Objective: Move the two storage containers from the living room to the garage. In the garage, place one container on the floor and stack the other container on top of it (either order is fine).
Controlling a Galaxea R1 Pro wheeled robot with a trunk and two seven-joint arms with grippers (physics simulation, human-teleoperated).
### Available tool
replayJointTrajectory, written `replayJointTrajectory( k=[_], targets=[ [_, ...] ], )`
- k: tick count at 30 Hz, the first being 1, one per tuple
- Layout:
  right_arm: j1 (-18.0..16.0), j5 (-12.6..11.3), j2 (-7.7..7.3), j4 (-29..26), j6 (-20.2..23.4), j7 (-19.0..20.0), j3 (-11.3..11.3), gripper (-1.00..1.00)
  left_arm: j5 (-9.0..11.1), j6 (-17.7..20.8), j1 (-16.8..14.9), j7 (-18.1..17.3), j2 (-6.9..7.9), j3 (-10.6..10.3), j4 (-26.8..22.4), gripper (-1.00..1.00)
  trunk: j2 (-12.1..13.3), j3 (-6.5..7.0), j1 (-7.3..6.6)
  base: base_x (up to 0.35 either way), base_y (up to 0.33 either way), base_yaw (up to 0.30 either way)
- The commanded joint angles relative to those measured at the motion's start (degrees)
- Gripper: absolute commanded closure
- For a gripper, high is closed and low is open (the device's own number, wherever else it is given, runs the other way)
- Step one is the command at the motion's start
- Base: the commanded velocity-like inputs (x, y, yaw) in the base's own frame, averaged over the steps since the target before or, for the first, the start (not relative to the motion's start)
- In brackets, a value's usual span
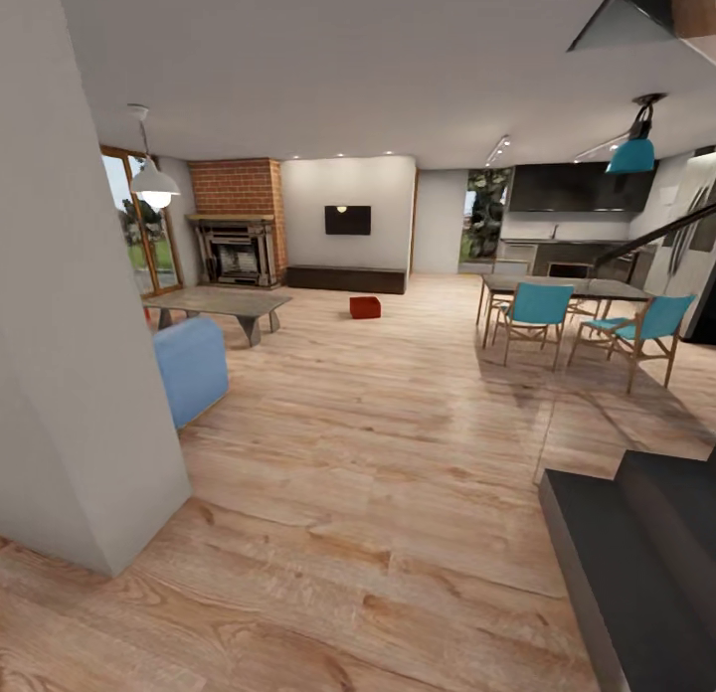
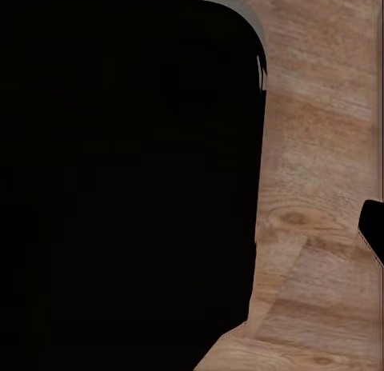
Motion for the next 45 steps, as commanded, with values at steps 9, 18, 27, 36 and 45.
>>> replayJointTrajectory(
  k=[9, 18, 27, 36, 45],
  targets=[
    [-0.02, 0.05, 0.0, -0.03, 0.0, -0.02, 0.02, -1.0, 0.45, -0.27, -0.06, 0.18, 0.02, -0.5, 0.06, -1.0, -0.02, -0.06, 0.03, 0.34, 0.0, 0.0],
    [-0.02, 0.04, 0.0, -0.03, 0.03, -0.02, 0.04, -1.0, 0.57, -0.34, -0.06, 0.18, 0.09, -0.5, 0.01, -1.0, -0.02, -0.06, 0.03, 0.325, 0.0, 0.0],
    [-0.02, 0.04, 0.0, -0.03, 0.02, -0.02, 0.05, -1.0, 0.62, -0.37, -0.06, 0.18, 0.04, -0.5, -0.01, -1.0, -0.02, -0.06, 0.03, 0.13, 0.0, 0.0],
    [-0.02, 0.07, 0.0, -0.03, 0.02, -0.02, 0.02, -1.0, 0.88, -0.39, -0.06, 0.07, 0.1, -0.18, -0.07, -1.0, -0.02, -0.06, 0.03, 0.009, 0.0, 0.0],
    [-0.02, 0.04, 0.0, -0.03, 0.01, -0.02, 0.02, -1.0, 0.75, -0.31, -0.06, 0.01, 0.11, -0.08, -0.01, -1.0, -0.02, -0.06, 0.03, 0.065, 0.0, 0.0]
  ],
)
